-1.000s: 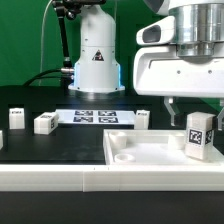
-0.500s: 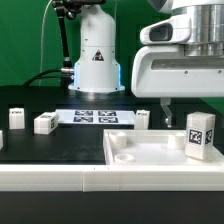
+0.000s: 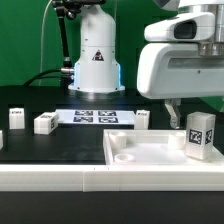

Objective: Assemble one leg

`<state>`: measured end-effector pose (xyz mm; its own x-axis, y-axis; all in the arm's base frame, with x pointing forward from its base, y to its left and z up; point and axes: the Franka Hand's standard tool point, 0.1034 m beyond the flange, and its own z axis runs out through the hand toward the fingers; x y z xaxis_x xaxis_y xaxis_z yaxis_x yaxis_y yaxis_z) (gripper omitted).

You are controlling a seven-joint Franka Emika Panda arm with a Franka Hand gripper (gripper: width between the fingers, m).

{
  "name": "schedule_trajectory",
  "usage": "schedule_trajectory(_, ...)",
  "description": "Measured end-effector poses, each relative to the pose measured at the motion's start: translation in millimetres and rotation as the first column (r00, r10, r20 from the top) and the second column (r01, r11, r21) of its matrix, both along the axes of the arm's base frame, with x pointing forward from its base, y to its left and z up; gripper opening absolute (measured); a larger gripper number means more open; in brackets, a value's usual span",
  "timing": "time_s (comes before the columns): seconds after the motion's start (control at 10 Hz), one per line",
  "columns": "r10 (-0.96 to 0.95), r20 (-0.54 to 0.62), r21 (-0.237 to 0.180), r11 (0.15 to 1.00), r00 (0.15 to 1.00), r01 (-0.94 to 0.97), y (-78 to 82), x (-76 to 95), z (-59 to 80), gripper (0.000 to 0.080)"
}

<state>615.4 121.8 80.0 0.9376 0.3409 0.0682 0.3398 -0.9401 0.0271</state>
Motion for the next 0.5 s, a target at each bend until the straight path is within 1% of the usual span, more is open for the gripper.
schedule_trajectory(0.1,0.093,0.003,-0.018,0.995,0.996,-0.093,-0.6,0.8,0.7,0.0649)
schedule_trajectory(0.2,0.157,0.005,-0.027,0.987,0.988,-0.157,-1.4,1.8,2.0,0.0649)
schedule_trajectory(0.4,0.210,0.003,-0.033,0.977,0.978,-0.209,-4.3,2.7,2.0,0.0649)
schedule_trajectory(0.5,0.203,0.003,-0.031,0.979,0.979,-0.203,-4.2,2.6,1.8,0.0635)
